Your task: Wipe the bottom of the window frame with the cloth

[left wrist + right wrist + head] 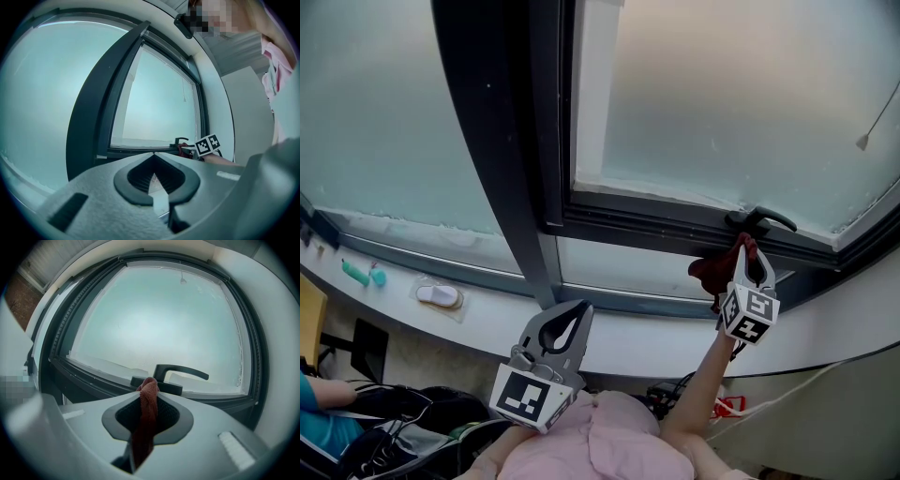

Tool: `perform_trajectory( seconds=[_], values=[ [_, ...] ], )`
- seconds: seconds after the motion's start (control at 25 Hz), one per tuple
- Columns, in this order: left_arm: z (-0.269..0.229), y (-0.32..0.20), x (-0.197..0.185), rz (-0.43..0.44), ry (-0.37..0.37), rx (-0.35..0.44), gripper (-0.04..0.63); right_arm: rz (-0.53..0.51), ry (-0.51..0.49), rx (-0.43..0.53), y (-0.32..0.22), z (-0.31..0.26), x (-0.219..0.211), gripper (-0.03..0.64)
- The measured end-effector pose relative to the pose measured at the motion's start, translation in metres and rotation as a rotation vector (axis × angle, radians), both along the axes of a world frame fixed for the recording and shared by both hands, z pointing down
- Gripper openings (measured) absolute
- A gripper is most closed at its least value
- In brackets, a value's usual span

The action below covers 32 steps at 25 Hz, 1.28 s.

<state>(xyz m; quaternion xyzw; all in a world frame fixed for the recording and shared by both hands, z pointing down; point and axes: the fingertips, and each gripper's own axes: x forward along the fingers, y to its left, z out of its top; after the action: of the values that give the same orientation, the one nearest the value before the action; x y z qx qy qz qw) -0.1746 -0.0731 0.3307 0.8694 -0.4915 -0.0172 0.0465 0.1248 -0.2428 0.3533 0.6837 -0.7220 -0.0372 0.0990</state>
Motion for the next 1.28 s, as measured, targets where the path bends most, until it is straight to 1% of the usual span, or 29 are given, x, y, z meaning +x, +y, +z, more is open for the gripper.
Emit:
perform_trajectory(
  seconds=[0.08,0.16,0.2,0.24,0.36,0.48,0.64,0.76,0.88,1.04,1.12,1.28],
  values=[
    [0.0,0.002,-0.002,-0.003,0.0,0.001,-0.003,-0.051,-0.09,0.013,0.006,-0.002,-0.011,0.051],
    [0.0,0.003,-0.004,-0.006,-0.001,0.001,-0.002,-0.159,-0.21,0.044,0.015,-0.007,-0.039,0.051],
    [0.0,0.004,-0.005,-0.007,-0.001,0.001,-0.002,-0.222,-0.245,0.055,0.02,-0.009,-0.058,0.051],
    [0.0,0.004,-0.005,-0.007,-0.001,0.002,-0.003,-0.284,-0.254,0.057,0.025,-0.011,-0.08,0.051],
    [-0.002,0.006,-0.006,-0.01,-0.001,0.006,-0.003,-0.469,-0.227,0.043,0.042,-0.013,-0.156,0.051],
    [-0.004,0.01,-0.015,-0.034,0.002,0.009,-0.002,-0.639,-0.211,-0.002,0.054,-0.002,-0.227,0.051],
    [-0.003,0.016,-0.035,-0.094,0.002,0.009,-0.002,-0.771,-0.167,-0.064,0.06,0.02,-0.298,0.05],
    [-0.003,0.02,-0.049,-0.135,0.003,0.007,-0.002,-0.827,-0.186,-0.09,0.056,0.031,-0.333,0.049],
    [-0.003,0.024,-0.058,-0.162,0.004,0.004,-0.002,-0.845,-0.206,-0.12,0.046,0.041,-0.355,0.049],
    [-0.001,0.026,-0.069,-0.189,0.009,-0.005,-0.002,-0.861,-0.173,-0.134,0.033,0.051,-0.376,0.049],
    [0.0,0.026,-0.072,-0.194,0.01,-0.009,-0.002,-0.859,-0.166,-0.13,0.026,0.053,-0.384,0.049],
    [0.003,0.025,-0.078,-0.201,0.015,-0.026,-0.003,-0.808,-0.133,-0.115,0.008,0.056,-0.384,0.049]
  ],
)
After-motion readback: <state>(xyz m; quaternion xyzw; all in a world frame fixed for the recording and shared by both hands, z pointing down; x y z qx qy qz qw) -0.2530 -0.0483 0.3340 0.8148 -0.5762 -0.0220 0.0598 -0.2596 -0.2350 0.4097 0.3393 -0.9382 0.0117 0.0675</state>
